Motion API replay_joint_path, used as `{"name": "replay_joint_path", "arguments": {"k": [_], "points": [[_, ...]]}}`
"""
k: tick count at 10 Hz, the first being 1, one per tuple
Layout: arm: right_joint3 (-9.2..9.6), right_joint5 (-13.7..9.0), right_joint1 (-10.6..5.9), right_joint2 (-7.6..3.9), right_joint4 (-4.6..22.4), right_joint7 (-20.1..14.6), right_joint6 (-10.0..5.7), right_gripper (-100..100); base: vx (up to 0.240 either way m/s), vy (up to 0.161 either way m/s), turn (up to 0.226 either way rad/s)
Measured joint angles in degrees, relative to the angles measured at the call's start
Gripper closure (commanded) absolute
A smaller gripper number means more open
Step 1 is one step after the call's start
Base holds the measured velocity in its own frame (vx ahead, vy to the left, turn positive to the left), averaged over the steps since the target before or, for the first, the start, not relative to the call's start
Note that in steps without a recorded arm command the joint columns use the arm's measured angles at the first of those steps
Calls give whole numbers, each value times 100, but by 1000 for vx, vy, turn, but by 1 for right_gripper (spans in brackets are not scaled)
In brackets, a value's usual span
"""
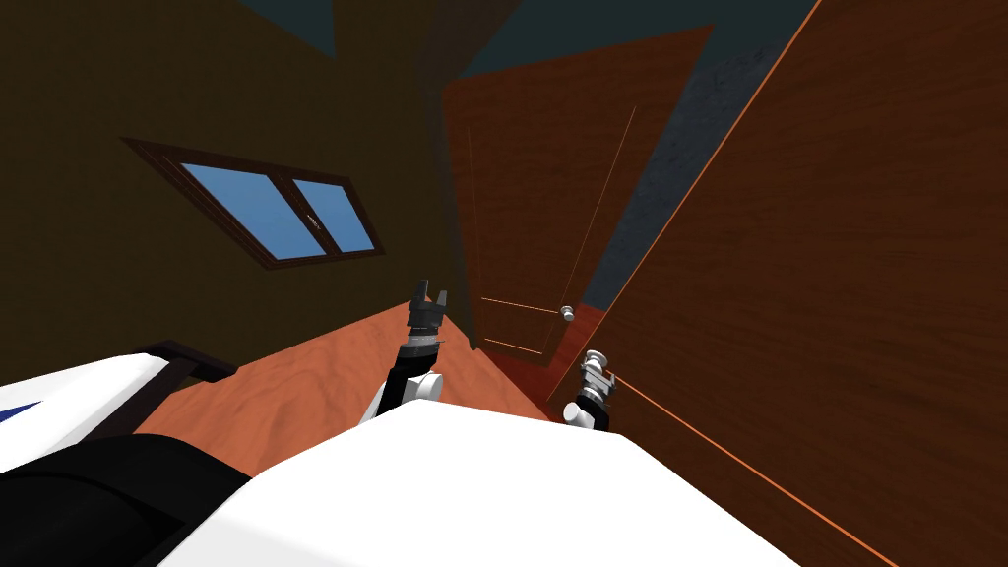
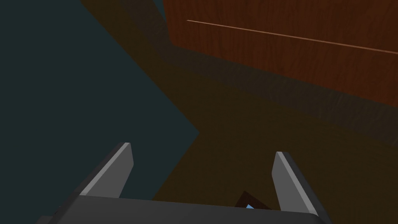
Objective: Push the door open
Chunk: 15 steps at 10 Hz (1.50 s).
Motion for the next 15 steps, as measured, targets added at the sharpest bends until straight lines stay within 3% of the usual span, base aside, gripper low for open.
{"name": "replay_joint_path", "arguments": {"k": [1,2,3,4,5,7,8,11,12,14,15], "points": [[-61,-43,54,25,-186,136,151,100,18,-20,0],[-71,-42,-167,-20,188,65,24,100,22,-10,12],[-52,-21,-270,-46,446,-65,-143,100,20,-4,-19],[-73,-35,-187,8,258,0,-93,100,11,0,26],[-89,-54,65,51,-205,159,108,100,2,10,-14],[-77,-39,26,77,-126,161,27,100,-9,-1,0],[-65,-40,80,46,-200,149,84,100,2,-13,-8],[-107,-26,18,114,-68,150,-4,100,34,-26,83],[-142,-25,-121,81,154,93,-60,100,24,-25,29],[-156,-19,-18,108,-62,126,-16,100,6,-30,28],[-197,-32,-66,81,-11,131,0,100,16,-20,-3]]}}
